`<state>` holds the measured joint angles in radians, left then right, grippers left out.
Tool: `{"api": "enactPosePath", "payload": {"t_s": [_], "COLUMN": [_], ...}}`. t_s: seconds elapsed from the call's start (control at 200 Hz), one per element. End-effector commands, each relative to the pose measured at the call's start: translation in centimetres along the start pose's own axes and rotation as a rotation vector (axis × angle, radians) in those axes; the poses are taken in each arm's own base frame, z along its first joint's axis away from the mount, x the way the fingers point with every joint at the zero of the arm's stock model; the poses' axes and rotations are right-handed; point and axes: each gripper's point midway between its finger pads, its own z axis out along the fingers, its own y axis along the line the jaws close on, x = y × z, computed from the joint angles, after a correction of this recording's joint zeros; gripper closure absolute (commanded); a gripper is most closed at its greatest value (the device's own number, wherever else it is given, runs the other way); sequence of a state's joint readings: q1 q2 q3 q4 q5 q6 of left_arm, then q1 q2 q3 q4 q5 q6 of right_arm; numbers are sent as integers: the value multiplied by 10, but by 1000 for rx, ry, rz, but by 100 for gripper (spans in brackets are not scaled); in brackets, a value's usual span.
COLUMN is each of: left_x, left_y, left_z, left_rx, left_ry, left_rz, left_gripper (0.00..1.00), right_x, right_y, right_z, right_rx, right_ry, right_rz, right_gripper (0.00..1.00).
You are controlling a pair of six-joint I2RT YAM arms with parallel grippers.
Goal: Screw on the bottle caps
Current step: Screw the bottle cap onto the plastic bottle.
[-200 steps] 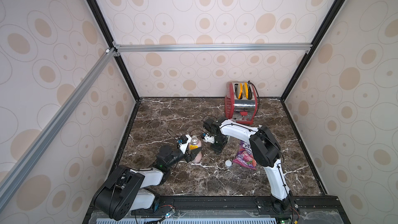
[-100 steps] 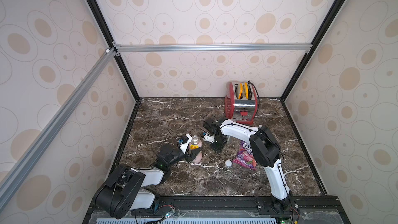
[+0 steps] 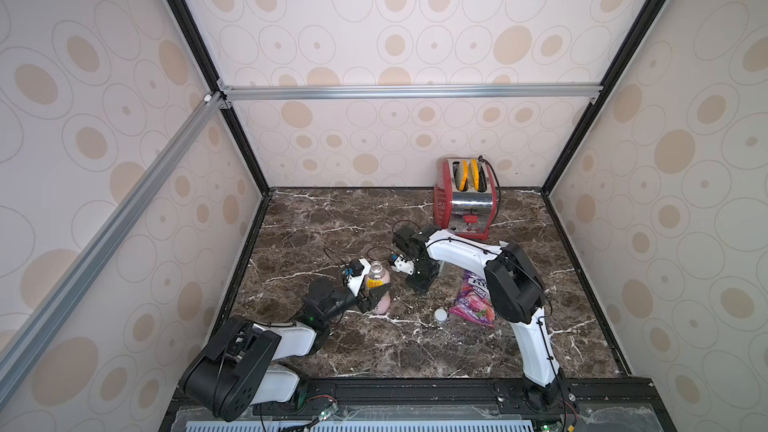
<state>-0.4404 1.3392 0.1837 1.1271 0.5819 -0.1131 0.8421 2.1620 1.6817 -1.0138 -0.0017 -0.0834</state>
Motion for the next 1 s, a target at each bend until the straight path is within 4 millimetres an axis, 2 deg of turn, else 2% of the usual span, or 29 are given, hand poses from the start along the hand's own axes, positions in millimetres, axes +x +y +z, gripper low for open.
{"api": "enactPosePath", "payload": {"t_s": [0.0,0.761,0.992], "left_x": [-10,-10,-10], "left_y": [-4,-4,-3], "left_z": [5,8,8], "left_rx": [27,32,33], "left_ry": [-24,-21,-21], "left_rz": [9,5,5], "left_gripper": [35,35,35], "right_x": [7,8,6], "right_y": [4,4,4], "right_z": [-3,4,3], "right_rx": [-2,-2,3], "right_ry": [21,48,41], "right_rz": [3,-9,-11], "right_gripper": [55,56,60]}}
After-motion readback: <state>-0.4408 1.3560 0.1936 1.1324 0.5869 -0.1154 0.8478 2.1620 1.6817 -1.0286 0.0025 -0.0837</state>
